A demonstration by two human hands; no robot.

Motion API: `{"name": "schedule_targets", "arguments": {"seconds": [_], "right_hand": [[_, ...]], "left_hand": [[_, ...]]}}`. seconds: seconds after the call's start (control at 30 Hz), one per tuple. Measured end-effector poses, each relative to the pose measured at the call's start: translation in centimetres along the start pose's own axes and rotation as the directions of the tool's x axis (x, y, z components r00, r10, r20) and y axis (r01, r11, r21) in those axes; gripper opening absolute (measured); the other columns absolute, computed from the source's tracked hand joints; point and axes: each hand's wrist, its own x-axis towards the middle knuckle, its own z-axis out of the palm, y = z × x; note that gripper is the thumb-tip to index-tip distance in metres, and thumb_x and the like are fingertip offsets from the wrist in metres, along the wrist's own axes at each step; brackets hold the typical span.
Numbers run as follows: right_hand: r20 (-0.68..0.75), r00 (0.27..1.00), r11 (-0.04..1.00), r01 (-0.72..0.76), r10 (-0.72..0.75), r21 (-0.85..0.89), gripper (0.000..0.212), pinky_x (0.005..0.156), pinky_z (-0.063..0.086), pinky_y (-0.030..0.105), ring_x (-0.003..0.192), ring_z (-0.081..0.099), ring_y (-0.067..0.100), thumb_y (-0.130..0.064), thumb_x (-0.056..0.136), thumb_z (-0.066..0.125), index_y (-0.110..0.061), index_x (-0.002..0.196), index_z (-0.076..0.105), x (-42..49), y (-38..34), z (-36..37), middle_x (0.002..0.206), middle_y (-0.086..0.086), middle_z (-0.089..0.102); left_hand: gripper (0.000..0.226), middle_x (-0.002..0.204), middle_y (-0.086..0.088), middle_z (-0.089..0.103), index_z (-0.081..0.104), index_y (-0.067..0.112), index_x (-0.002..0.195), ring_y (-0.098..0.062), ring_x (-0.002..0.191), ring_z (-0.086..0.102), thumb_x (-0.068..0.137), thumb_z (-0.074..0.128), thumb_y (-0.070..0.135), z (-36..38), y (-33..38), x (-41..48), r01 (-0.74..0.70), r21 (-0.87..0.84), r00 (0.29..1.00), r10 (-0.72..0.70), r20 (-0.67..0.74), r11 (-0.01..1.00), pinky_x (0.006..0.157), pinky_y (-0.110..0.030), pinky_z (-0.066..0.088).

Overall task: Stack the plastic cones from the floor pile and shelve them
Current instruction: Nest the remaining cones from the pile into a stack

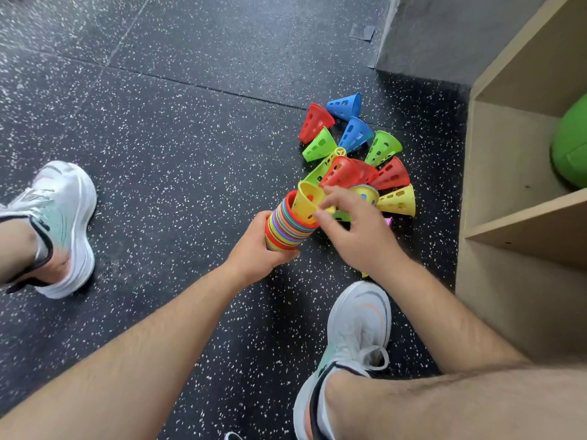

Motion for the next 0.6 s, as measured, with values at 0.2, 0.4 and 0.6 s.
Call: {"name": "schedule_targets", "arguments": {"seconds": [0.2,0.4,0.6], "right_hand": [[0.110,0.989,0.995,-0.099,0.096,0.022,0.028,0.111,0.036,0.031,0.135,0.043,0.002,-0.041,0.090,0.069,-0.037,0.117,0.058,-1.4,1.7,0.4,0.134,-0.020,0.054],[-0.070,0.898,0.847,-0.434,0.435,-0.307,0.023,0.068,0.049,0.036,0.081,0.060,0.020,-0.042,0.089,0.058,-0.021,0.080,0.058,-0.1,3.3,-3.4,0.080,-0.005,0.062],[0.021,0.671,0.504,-0.536,0.741,-0.677,0.051,0.076,0.050,0.036,0.081,0.062,0.029,-0.069,0.083,0.050,-0.020,0.069,0.053,-0.7,5.3,-5.4,0.081,0.003,0.063]], "left_hand": [[0.078,0.114,0.010,0.067,0.046,0.034,0.131,-0.011,0.104,0.068,0.066,0.088,0.042,0.0,-0.2,0.1,-0.011,0.036,0.999,0.010,0.033,0.999,0.097,-0.048,0.056],[0.075,0.114,0.015,0.065,0.043,0.048,0.124,-0.010,0.104,0.067,0.063,0.087,0.050,0.2,-0.2,0.0,-0.012,0.113,0.998,0.006,0.055,0.994,0.097,-0.049,0.055],[0.076,0.114,0.015,0.062,0.043,0.047,0.125,-0.009,0.101,0.066,0.062,0.086,0.053,0.5,-0.3,0.0,-0.030,0.166,0.996,0.017,0.082,0.986,0.094,-0.047,0.056]]}}
